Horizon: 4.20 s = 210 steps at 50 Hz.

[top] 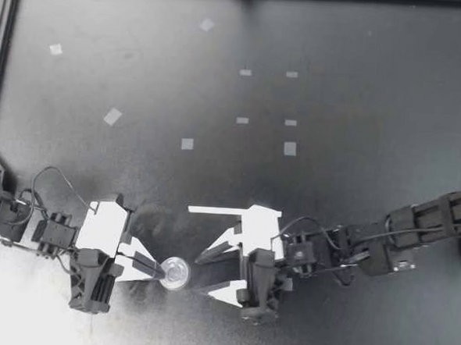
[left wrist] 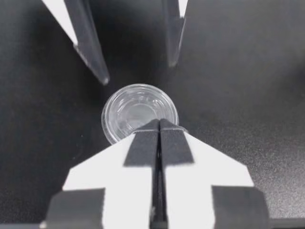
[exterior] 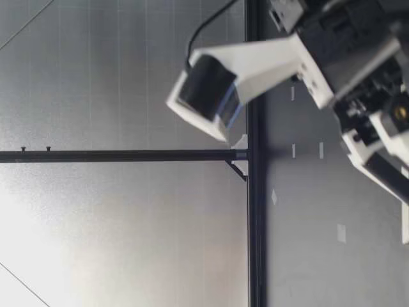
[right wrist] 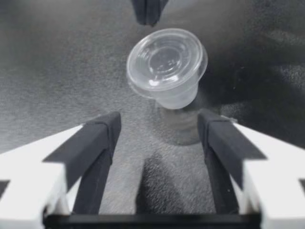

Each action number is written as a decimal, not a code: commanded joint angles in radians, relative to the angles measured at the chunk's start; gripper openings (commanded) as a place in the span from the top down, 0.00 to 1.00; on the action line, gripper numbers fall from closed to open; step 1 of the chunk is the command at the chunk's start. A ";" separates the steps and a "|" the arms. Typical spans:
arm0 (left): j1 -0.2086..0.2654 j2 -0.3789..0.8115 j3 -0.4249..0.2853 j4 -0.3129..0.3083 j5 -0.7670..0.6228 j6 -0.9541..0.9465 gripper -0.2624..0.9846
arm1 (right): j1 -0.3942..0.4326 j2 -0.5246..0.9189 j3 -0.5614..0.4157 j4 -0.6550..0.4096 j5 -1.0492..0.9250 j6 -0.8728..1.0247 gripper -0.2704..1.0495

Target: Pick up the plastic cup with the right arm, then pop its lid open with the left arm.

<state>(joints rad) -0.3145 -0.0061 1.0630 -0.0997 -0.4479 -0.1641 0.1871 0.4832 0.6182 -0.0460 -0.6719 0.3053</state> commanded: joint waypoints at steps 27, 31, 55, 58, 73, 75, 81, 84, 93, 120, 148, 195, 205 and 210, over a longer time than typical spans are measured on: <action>-0.002 0.032 -0.005 -0.003 -0.043 0.006 0.85 | -0.018 0.006 -0.058 0.006 0.031 -0.035 0.30; -0.002 0.038 -0.006 -0.003 -0.048 0.006 0.85 | -0.018 0.006 -0.058 0.006 0.032 -0.035 0.30; -0.003 0.054 -0.006 -0.003 -0.064 0.008 0.85 | -0.018 0.008 -0.095 0.002 0.061 -0.035 0.30; -0.003 0.061 -0.005 -0.003 -0.071 0.008 0.85 | -0.018 0.009 -0.101 0.002 0.081 -0.037 0.30; -0.003 0.083 -0.005 -0.003 -0.091 0.011 0.85 | -0.018 0.006 -0.117 0.002 0.133 -0.035 0.30; -0.003 0.083 -0.005 -0.003 -0.091 0.011 0.85 | -0.018 0.006 -0.120 0.000 0.137 -0.035 0.30; -0.003 0.083 -0.005 -0.003 -0.091 0.012 0.85 | -0.018 0.006 -0.130 -0.002 0.173 -0.037 0.30; -0.003 0.083 -0.005 -0.003 -0.091 0.012 0.85 | -0.017 0.006 -0.138 -0.008 0.196 -0.037 0.30; -0.002 0.087 -0.005 -0.003 -0.094 0.012 0.85 | -0.018 0.009 -0.169 -0.026 0.245 -0.037 0.31; -0.003 0.087 -0.005 -0.003 -0.091 0.012 0.85 | -0.018 0.009 -0.173 -0.032 0.275 -0.037 0.47; -0.003 -0.003 0.017 -0.020 -0.138 -0.025 0.85 | -0.018 -0.089 -0.084 -0.058 0.207 -0.038 0.61; -0.003 0.006 -0.034 -0.114 -0.739 -1.164 0.16 | -0.031 -0.124 0.161 -0.044 -0.704 -0.230 0.61; -0.015 -0.003 -0.005 -0.104 -0.739 -1.160 0.16 | -0.041 -0.152 0.169 -0.044 -0.647 -0.233 0.61; -0.017 -0.005 -0.006 -0.104 -0.739 -1.158 0.16 | -0.043 -0.149 0.166 -0.044 -0.607 -0.232 0.61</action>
<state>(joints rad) -0.3252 0.0123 1.0646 -0.2071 -1.1766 -1.3254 0.1534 0.3712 0.7946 -0.0936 -1.2947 0.0736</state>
